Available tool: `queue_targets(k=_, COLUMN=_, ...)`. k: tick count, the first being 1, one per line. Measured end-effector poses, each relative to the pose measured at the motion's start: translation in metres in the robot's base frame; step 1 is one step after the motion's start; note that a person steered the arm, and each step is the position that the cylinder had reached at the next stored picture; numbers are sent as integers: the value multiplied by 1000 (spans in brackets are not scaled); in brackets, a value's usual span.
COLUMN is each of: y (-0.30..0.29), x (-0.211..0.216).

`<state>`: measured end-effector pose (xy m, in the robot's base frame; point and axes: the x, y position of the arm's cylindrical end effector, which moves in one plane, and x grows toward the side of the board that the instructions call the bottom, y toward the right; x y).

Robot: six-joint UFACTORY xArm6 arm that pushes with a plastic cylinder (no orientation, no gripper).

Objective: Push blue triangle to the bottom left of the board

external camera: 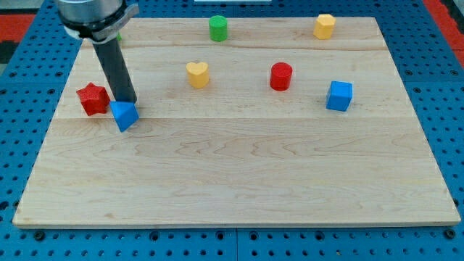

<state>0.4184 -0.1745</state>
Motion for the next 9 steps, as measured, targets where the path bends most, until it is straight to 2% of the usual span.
queue_targets(k=3, y=11, x=10)
queue_targets(k=4, y=31, x=43)
queue_targets(k=5, y=-2, x=63)
queue_targets(k=6, y=9, x=39)
queue_targets(k=7, y=-17, x=32)
queue_targets(k=8, y=-41, x=71)
queue_targets(k=9, y=-50, x=87)
